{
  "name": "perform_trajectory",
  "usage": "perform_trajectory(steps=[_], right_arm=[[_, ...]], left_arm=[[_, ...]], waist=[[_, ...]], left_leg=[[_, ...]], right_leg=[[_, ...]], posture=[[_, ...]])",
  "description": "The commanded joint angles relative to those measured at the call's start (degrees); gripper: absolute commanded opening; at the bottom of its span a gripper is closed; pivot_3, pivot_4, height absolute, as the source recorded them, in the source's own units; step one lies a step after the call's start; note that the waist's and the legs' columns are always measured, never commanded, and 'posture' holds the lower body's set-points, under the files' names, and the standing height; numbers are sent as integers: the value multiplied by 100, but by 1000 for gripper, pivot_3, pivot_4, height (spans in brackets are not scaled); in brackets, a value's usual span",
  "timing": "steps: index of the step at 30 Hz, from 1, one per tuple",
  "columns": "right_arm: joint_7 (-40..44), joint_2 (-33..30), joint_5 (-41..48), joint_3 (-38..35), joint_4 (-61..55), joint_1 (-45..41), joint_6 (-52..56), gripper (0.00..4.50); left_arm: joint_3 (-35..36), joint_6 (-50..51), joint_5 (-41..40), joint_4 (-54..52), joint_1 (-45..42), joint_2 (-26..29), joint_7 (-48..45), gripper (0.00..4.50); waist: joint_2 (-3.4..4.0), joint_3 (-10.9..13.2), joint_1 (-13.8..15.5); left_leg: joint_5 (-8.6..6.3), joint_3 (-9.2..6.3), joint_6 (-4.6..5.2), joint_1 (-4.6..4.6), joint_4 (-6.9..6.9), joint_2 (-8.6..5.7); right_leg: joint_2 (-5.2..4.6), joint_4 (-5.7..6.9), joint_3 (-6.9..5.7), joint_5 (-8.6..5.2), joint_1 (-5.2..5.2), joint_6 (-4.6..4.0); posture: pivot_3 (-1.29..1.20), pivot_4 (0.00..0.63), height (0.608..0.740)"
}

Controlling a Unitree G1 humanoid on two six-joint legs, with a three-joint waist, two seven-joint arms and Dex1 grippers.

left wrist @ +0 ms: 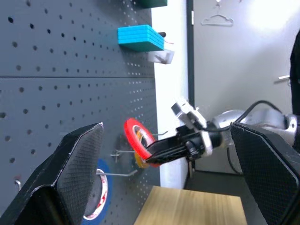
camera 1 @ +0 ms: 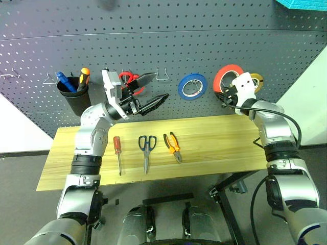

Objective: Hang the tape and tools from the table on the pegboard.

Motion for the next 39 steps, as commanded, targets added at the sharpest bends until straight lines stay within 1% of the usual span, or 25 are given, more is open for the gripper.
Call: perform_trajectory(steps=[1, 2, 3, 4, 6, 8, 9, 11, 15, 17, 19, 21, 23, 24, 26, 28, 30, 34, 37, 39], right_arm=[[-96, 138, -130, 61, 688, -517, -486, 1006], [-131, 179, -153, 69, 891, -615, -575, 1420], [-156, 199, -188, 80, 1041, -689, -681, 1599], [-124, 192, -188, 79, 1076, -716, -735, 1967], [209, 102, -127, 112, 798, -561, -654, 2574], [521, -27, -79, 165, 225, -209, -464, 3260], [625, -93, -50, 174, -135, 8, -314, 3471], [803, -250, 84, 156, -1169, 602, 241, 3471], [978, -443, 632, 60, -3428, 1833, 1824, 3471], [790, -394, 819, 51, -4137, 2203, 2679, 3471], [557, -266, 957, 65, -4432, 2347, 3469, 3471], [150, -10, 967, 128, -4275, 2235, 4341, 3837], [-205, 251, 928, 187, -4035, 2046, 4904, 4339], [-361, 445, 960, 185, -3900, 1895, 5154, 4459], [-539, 691, 1024, 165, -3769, 1695, 5492, 4459], [-639, 952, 1042, 258, -3568, 1448, 5672, 4459], [-737, 1172, 987, 409, -3227, 1175, 5734, 4459], [-832, 1700, 667, 830, -1669, 488, 5042, 4459], [-821, 1872, 532, 927, -909, 162, 4683, 4459], [-793, 2011, 440, 996, -334, -86, 4369, 4459]], left_arm=[[76, 19, -23, -241, 17, 64, 47, 4500], [72, 27, -18, -258, 35, 71, 56, 4500], [68, 33, -10, -277, 57, 82, 66, 4500], [60, 33, 16, -291, 86, 109, 68, 4500], [73, 70, 22, -319, 113, 161, 96, 4500], [84, 130, 3, -374, 130, 217, 137, 4500], [84, 158, -4, -408, 143, 245, 157, 4500], [94, 232, -28, -499, 168, 286, 223, 4500], [26, 411, 60, -705, 228, 401, 386, 4500], [-116, 537, 232, -771, 290, 550, 418, 4500], [-381, 598, 657, -703, 365, 819, 402, 4500], [-657, 687, 1019, -532, 509, 1153, 230, 4500], [-933, 733, 1412, -343, 639, 1478, 140, 4500], [-1038, 706, 1597, -238, 721, 1655, 58, 4500], [-1111, 633, 1727, -159, 827, 1844, -79, 4500], [-983, 774, 1592, -121, 884, 1942, -207, 4500], [-968, 796, 1738, -26, 909, 2083, -171, 4500], [-1061, 886, 2241, 317, 908, 2198, 330, 4500], [-1086, 915, 2266, 270, 1021, 2224, 260, 4500], [-960, 904, 2088, 172, 1108, 2221, 122, 4500]], waist=[[1, 0, -1], [1, 0, 4], [1, 1, 16], [1, 1, 25], [2, 1, 46], [2, 1, 57], [1, 1, 77], [1, 0, 80], [3, -1, 69], [7, -3, 33], [14, -7, 16], [17, -15, 4], [20, -14, 26], [21, -13, 19], [23, -12, 27], [23, -9, 46], [24, -5, 44], [29, 7, 45], [26, 35, 68], [28, 67, 72]], left_leg=[[0, 1, 0, 0, 0, 1], [0, 2, 0, 0, 0, 1], [0, 2, -1, -1, 0, 1], [0, 2, -1, 0, 1, 2], [0, 1, -1, -1, 1, 2], [0, 0, -1, -1, 1, 3], [0, -1, -1, -2, 1, 3], [-1, -9, -2, -2, 0, 4], [-3, -13, -1, -2, 3, 4], [-5, -12, -2, 2, 4, 6], [-18, -11, 1, 6, 5, 8], [-27, -11, 11, 12, 5, 10], [-29, -11, 8, 27, 4, 18], [-29, -11, 8, 25, 3, 18], [-30, -9, 8, 13, 2, 19], [-29, -7, 7, -10, 3, 16], [-27, -7, 4, -14, 2, 11], [-30, -5, 9, -8, -7, 6], [-29, -6, 9, -7, -18, 4], [-22, -4, -2, -9, -20, 0]], right_leg=[[0, 0, 0, 0, 0, 0], [0, 1, 0, 0, 0, 0], [1, 1, 0, 0, 0, 0], [0, 1, 0, 0, 0, 0], [0, 1, 1, 0, 1, 0], [-1, 1, 1, 0, 1, 1], [-1, 1, 1, 1, 1, 1], [-3, 0, 1, 0, 3, 1], [-8, 2, 1, 1, 3, 1], [-9, 3, 1, 1, 3, 0], [-8, 5, 3, 2, 3, -1], [-5, 8, 3, 3, 4, -6], [1, 8, 4, -8, 7, -29], [1, 8, 4, -10, -13, -31], [-1, 8, 8, -9, -30, -34], [-8, 8, 10, -9, -55, -35], [-19, 7, 10, -9, -58, -35], [-22, 4, 10, -9, -56, -35], [-20, 4, 9, -9, -57, -34], [-22, 3, 9, -9, -57, -32]], posture=[[28, 49, 740], [32, 51, 740], [32, 51, 740], [41, 52, 740], [41, 52, 740], [48, 55, 740], [50, 56, 740], [50, 57, 740], [33, 62, 740], [24, 65, 740], [18, 72, 740], [14, 80, 740], [16, 87, 740], [16, 90, 740], [19, 99, 740], [22, 104, 740], [30, 119, 740], [62, 144, 740], [84, 158, 740], [99, 167, 740]])
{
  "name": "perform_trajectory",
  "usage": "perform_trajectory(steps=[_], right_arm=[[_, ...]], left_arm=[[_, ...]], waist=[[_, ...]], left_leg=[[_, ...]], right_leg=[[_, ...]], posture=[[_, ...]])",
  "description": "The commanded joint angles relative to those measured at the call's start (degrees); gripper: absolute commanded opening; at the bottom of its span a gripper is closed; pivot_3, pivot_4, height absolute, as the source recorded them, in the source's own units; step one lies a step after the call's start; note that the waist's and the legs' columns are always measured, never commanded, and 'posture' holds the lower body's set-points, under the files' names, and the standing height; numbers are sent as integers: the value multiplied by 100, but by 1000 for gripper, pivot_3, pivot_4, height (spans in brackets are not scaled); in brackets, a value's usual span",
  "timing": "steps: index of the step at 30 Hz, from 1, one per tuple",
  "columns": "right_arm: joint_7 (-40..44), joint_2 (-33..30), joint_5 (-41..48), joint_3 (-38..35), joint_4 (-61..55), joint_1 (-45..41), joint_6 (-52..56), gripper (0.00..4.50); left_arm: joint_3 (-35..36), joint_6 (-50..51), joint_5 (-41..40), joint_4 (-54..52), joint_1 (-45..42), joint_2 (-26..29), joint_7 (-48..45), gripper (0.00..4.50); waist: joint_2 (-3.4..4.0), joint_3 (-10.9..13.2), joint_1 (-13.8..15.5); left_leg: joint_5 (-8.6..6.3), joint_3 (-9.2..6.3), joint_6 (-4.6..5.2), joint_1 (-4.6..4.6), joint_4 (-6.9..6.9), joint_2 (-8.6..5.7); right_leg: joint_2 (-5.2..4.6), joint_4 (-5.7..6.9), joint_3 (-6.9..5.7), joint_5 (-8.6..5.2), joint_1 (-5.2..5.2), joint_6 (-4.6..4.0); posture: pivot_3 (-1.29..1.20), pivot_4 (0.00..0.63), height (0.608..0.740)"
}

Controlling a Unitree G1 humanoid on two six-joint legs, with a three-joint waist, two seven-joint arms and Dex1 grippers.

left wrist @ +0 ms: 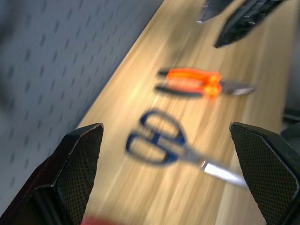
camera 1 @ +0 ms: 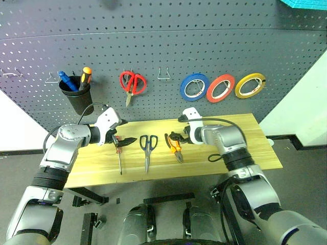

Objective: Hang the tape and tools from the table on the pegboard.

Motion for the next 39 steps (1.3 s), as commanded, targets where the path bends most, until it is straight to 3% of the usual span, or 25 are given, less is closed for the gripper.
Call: perform_trajectory(steps=[1, 6, 21, 28, 39], right_arm=[[21, 131, -190, 68, 749, -460, -569, 4459], [15, 345, -474, 177, 1767, -823, -1252, 4459], [-472, 808, -976, 100, 3356, -1165, -2101, 4459], [-805, 766, -1149, 3, 3593, -1287, -2544, 4459], [-790, 549, -1031, -348, 3331, -1370, -2256, 4459]], left_arm=[[260, 32, -258, -302, 86, 72, -195, 4500], [469, 53, -394, -223, 235, 166, -286, 4500], [516, -540, -99, -176, 727, 312, -166, 4500], [488, -697, -30, -104, 822, 274, -168, 4500], [471, -891, -20, 124, 793, 238, -245, 4500]], waist=[[-3, 32, -3], [-8, 84, -4], [-4, 225, 17], [4, 271, 94], [3, 304, 134]], left_leg=[[6, 3, -10, -1, -1, -1], [12, 6, -17, 1, -23, 0], [23, 10, -38, 7, -53, 1], [23, 10, -42, 6, -61, 0], [27, 16, -50, -3, -86, 0]], right_leg=[[-2, -1, 0, 0, 0, 0], [1, -1, 1, 2, 9, 4], [2, -3, 1, 6, -3, 19], [-5, -6, 3, -2, -25, 3], [-10, -13, 5, -6, -47, -5]], posture=[[108, 173, 740], [138, 188, 740], [192, 211, 740], [195, 215, 740], [182, 211, 740]])
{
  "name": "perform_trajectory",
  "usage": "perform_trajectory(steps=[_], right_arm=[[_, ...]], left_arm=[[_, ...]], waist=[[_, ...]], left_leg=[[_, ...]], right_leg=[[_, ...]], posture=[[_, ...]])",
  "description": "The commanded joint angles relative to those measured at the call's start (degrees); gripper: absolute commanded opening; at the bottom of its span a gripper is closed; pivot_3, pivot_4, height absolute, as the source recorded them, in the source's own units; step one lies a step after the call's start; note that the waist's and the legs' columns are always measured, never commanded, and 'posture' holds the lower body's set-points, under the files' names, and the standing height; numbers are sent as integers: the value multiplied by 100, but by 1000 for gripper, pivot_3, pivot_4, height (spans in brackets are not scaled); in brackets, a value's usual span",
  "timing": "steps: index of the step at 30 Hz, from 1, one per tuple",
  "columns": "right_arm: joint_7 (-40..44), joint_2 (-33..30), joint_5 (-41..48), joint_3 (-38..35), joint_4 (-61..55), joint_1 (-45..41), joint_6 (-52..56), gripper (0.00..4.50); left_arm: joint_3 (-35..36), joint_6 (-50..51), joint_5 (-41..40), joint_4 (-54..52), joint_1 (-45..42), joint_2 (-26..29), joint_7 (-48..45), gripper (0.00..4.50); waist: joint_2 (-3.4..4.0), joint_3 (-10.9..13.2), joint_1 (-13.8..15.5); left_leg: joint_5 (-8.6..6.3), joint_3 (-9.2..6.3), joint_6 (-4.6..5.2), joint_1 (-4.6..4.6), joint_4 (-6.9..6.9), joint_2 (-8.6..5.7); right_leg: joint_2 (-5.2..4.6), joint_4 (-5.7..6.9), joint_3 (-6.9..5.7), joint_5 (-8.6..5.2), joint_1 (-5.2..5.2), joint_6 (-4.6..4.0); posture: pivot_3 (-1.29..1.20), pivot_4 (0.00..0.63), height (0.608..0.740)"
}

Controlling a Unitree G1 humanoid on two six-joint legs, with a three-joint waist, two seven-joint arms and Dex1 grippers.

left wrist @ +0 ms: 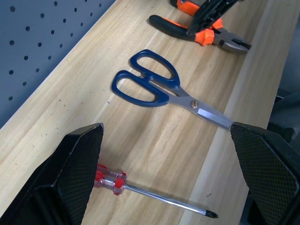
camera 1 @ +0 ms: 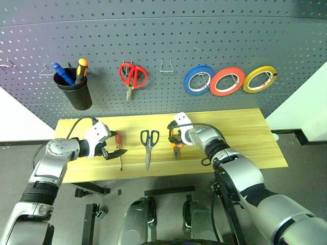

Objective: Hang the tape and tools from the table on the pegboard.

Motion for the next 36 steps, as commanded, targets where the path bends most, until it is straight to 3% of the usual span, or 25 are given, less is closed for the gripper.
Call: perform_trajectory(steps=[1, 13, 32, 36], right_arm=[[-26, -84, 156, -239, -344, -107, 351, 4459], [-547, -130, 1039, -1427, -743, -122, 1165, 4459], [-577, 297, 861, -1216, -382, 66, 980, 4459], [-541, 400, 579, -878, -375, 122, 854, 4459]], left_arm=[[68, -151, 4, 13, -6, 25, -67, 4500], [-4, -221, 79, 223, -203, -119, -117, 4500], [-9, -132, 100, 181, -287, -127, -127, 4500], [-12, -111, 106, 155, -271, -120, -127, 4500]], waist=[[0, 0, 0], [-1, 0, -8], [-4, 1, -28], [-4, 1, -27]], left_leg=[[0, 0, 0, 0, -2, 0], [-11, 1, 18, 0, -11, 1], [14, 31, 10, 4, -42, 1], [14, 31, 9, 5, -42, 2]], right_leg=[[0, 0, 0, 0, 0, 0], [-10, -2, 1, -2, -2, -5], [6, -4, -1, -1, 6, 3], [7, -4, -1, -1, 5, 3]], posture=[[180, 211, 740], [155, 204, 740], [156, 197, 740], [154, 196, 740]])
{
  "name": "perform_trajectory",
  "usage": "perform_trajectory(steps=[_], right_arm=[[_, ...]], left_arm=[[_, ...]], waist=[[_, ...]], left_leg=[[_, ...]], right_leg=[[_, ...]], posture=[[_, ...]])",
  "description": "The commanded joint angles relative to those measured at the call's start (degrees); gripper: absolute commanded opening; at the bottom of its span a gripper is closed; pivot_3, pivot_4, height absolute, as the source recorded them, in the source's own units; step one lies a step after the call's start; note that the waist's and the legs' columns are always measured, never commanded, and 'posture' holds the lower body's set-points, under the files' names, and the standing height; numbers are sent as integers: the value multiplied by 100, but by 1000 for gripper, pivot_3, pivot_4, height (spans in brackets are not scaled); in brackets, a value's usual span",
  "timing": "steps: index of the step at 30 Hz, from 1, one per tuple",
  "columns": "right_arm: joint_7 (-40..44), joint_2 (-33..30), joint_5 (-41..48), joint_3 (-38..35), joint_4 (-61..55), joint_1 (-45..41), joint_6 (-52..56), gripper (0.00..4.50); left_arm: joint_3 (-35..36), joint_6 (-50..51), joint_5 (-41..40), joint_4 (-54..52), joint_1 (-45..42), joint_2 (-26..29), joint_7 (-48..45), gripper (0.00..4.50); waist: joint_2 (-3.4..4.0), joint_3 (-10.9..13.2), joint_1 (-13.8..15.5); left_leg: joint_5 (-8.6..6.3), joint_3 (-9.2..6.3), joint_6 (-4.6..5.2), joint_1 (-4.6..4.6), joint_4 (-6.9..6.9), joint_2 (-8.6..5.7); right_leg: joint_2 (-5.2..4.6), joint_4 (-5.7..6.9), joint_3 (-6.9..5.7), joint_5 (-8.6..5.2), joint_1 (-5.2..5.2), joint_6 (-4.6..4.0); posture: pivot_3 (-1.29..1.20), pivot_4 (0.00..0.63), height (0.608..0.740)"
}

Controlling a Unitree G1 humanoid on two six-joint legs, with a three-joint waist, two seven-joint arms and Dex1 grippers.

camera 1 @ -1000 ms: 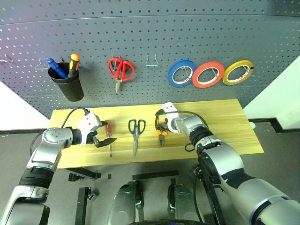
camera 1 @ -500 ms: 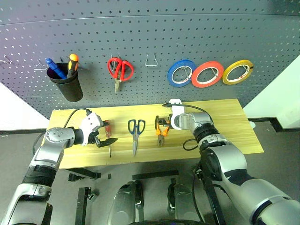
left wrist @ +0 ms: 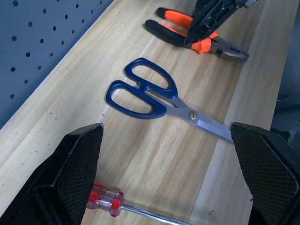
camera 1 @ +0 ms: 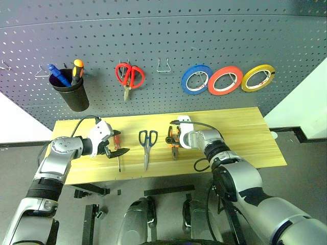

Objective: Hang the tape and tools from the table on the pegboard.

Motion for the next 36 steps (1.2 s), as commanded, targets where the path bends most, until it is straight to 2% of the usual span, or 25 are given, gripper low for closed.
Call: perform_trajectory(steps=[1, 7, 13, 16, 21, 27, 30, 33, 36], right_arm=[[29, 99, -282, 323, -9, -25, -194, 4459], [39, 120, -907, 1039, 92, -16, -373, 4459], [191, 153, -1182, 1393, 139, -34, -325, 4459], [219, 217, -1129, 1348, 170, -99, -178, 3858], [338, 285, -1074, 1309, 236, -149, -3, 2169], [728, 140, -1116, 1412, 4, -134, -37, 2081], [1564, -166, -988, 1589, -1221, 135, -91, 2081], [2423, -721, -611, 1706, -3684, 901, 440, 2080], [2819, -1201, -135, 1544, -5793, 1591, 799, 2080]], left_arm=[[48, -10, 21, -165, -17, 66, -9, 4500], [19, -24, 89, -184, -8, 89, 11, 4500], [14, -28, 138, -195, -14, 58, -3, 4500], [1, -30, 149, -193, -19, 35, 7, 4500], [-12, -42, 167, -173, -30, -9, 32, 4500], [91, -127, 126, -133, -83, -51, 78, 4500], [294, -369, -125, -208, -48, -72, -50, 4500], [666, -417, -692, -431, -13, -152, -220, 4500], [1014, -424, -1098, -560, -46, -249, -206, 4500]], waist=[[0, 0, 0], [0, 0, 3], [-2, -1, -4], [-4, -3, -8], [-7, -4, -18], [-15, -10, -16], [-16, -11, 1], [-17, -12, 38], [-25, -19, 39]], left_leg=[[1, 0, -1, 0, 0, 0], [0, 1, -20, 0, -1, 0], [3, 3, -27, 0, -4, 0], [4, 4, -29, 1, -6, 0], [5, 7, -31, 3, -7, 1], [6, 11, -33, 3, -8, 1], [6, 14, -34, 1, -8, 1], [8, 15, -30, -19, -6, 1], [13, 12, -20, -35, 0, 0]], right_leg=[[0, 0, 0, 0, 0, 0], [0, 0, 0, -1, -3, 0], [0, 1, 0, -1, -4, 0], [1, 2, 0, 0, -4, 0], [1, 3, 0, 0, -4, 0], [3, 4, 0, 0, -4, 1], [4, 4, 0, 0, -6, 1], [3, 4, 1, 1, -24, 2], [2, 5, 0, 1, -35, 4]], posture=[[153, 196, 740], [151, 193, 740], [147, 183, 740], [146, 176, 740], [144, 169, 740], [158, 142, 740], [159, 129, 740], [154, 113, 740], [150, 101, 740]])
